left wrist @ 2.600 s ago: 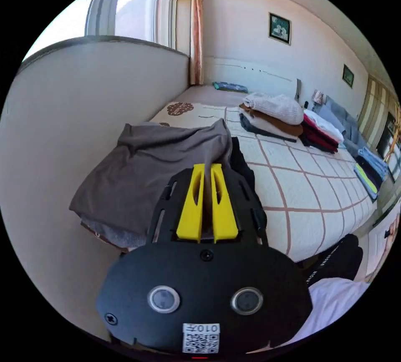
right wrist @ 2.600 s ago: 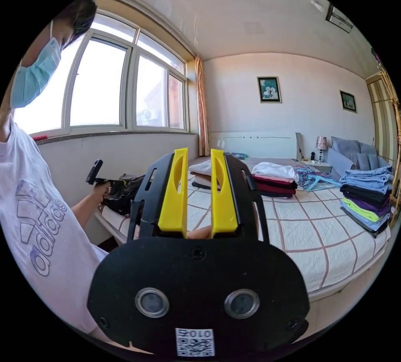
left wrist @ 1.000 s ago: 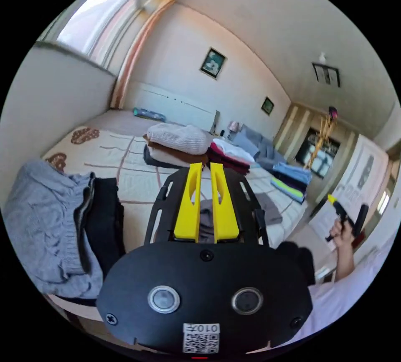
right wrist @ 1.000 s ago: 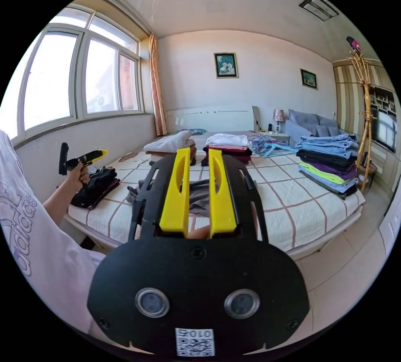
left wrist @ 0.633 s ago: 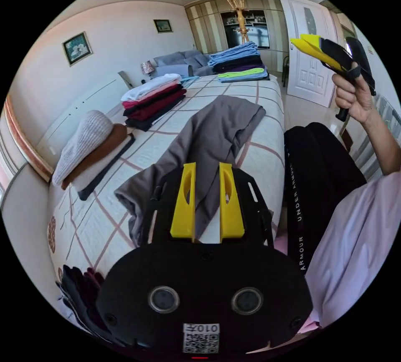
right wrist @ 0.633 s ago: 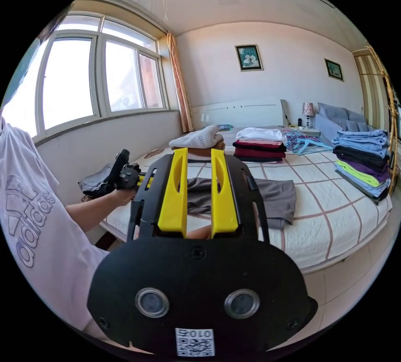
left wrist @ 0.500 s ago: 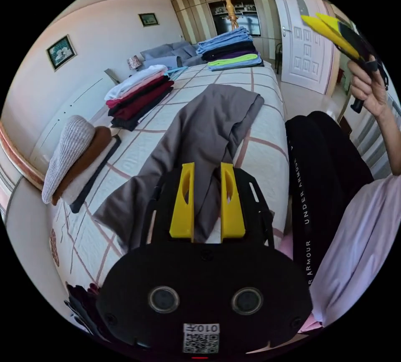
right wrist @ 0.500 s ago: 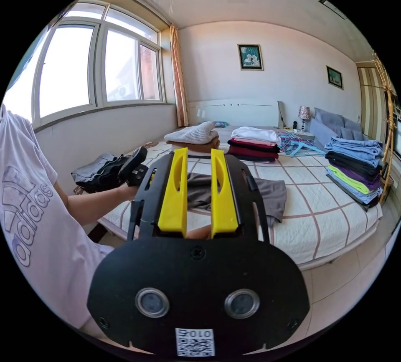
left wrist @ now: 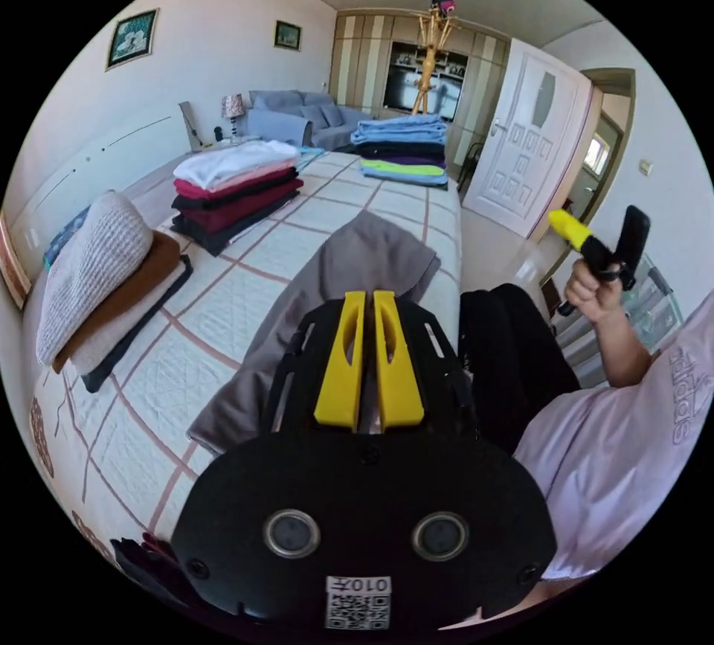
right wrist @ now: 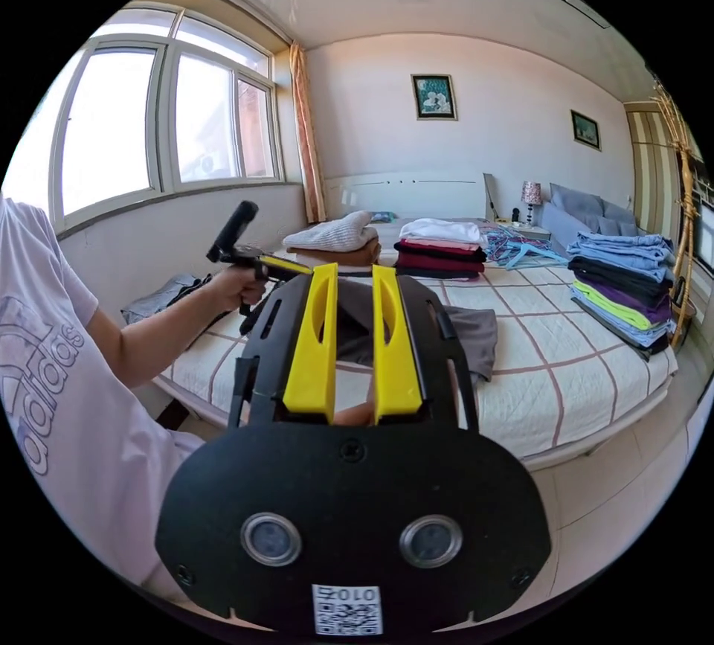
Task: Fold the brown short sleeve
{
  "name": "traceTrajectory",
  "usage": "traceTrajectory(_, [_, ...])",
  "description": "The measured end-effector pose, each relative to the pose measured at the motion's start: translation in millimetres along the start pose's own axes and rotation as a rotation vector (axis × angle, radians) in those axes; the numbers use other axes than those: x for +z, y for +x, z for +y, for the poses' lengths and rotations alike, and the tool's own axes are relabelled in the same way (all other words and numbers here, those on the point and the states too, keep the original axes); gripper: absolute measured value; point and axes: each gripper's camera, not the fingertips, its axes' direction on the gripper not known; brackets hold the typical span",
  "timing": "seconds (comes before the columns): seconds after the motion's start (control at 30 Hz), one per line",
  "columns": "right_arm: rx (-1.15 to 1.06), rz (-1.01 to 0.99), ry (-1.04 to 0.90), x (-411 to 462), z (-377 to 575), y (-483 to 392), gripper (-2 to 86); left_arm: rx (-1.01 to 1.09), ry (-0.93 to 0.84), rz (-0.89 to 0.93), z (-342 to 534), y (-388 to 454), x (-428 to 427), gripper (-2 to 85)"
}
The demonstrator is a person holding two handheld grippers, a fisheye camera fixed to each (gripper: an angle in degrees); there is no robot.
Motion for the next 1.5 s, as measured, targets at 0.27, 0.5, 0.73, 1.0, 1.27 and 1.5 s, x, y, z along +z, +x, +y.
traceTrajectory(0.27, [-0.105,0.311,-0.06,30.6,8.4,-37.4,13.3,0.206,0.244,0.023,-25.0,69.4,-107.6,0.0])
traceTrajectory(0.5, [-0.212,0.173,-0.177,75.7,23.6,-84.2,16.1,0.248,0.292,0.088,-19.9,95.4,-144.7,-0.1])
traceTrajectory(0.73, [-0.165,0.289,-0.182,102.4,28.3,-107.8,16.0,0.359,0.479,0.191,-1.2,121.5,-206.0,-0.1])
traceTrajectory(1.0, [0.032,0.536,-0.098,59.7,8.7,-62.8,2.1,0.217,0.617,0.154,46.2,79.7,-272.2,-0.1])
traceTrajectory(1.27, [0.002,0.834,0.291,-65.0,-52.5,-84.7,1.8,0.225,0.808,-0.095,85.9,89.4,-376.0,-0.1])
traceTrajectory(1.5, [-0.126,0.625,0.193,-73.7,-64.1,-86.4,6.7,0.219,0.743,-0.115,67.3,94.5,-393.3,0.0])
